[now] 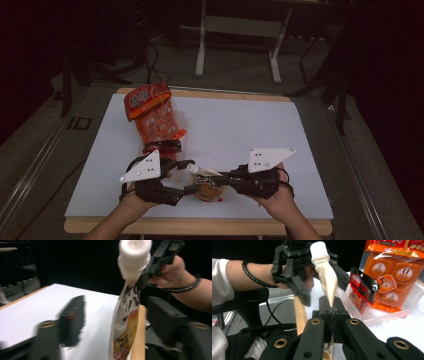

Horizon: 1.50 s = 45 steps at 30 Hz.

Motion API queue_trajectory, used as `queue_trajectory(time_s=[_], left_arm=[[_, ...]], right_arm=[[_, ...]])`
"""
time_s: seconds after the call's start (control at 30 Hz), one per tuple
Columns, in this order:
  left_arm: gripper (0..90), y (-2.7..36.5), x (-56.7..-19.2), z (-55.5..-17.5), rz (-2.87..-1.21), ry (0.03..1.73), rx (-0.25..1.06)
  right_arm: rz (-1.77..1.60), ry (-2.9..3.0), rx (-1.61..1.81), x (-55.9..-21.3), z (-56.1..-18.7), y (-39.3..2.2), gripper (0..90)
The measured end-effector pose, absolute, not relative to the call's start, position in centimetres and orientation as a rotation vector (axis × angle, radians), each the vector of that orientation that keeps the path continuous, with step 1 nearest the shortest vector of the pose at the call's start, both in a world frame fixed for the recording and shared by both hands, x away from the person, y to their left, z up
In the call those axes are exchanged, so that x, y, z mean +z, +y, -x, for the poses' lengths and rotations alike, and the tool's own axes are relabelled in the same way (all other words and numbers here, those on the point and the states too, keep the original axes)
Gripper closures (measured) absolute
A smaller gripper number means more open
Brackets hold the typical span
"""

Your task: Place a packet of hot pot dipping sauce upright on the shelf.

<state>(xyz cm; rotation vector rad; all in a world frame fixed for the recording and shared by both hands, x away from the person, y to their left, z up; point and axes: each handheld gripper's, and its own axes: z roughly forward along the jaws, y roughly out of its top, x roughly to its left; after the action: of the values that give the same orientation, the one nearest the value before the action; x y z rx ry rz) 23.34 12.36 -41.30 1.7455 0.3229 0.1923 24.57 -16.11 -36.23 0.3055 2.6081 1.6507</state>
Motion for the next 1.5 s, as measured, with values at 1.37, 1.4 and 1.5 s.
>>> queue_trajectory(time_s=[1.37,1.4,1.5], left_arm=[[89.7,16.9,-39.5,-27.4,-1.828,0.276,0.276],[89.7,17.1,-39.5,-27.5,-1.828,0.276,0.293],[89.7,17.9,-39.7,-28.1,-1.834,0.286,0.308]], right_arm=[[-0.499,2.42,1.791,-37.2,-26.1,-19.2,14.0],[-0.513,2.412,1.808,-37.2,-26.2,-19.3,14.1],[-0.536,2.385,1.818,-37.3,-26.3,-19.8,14.1]])
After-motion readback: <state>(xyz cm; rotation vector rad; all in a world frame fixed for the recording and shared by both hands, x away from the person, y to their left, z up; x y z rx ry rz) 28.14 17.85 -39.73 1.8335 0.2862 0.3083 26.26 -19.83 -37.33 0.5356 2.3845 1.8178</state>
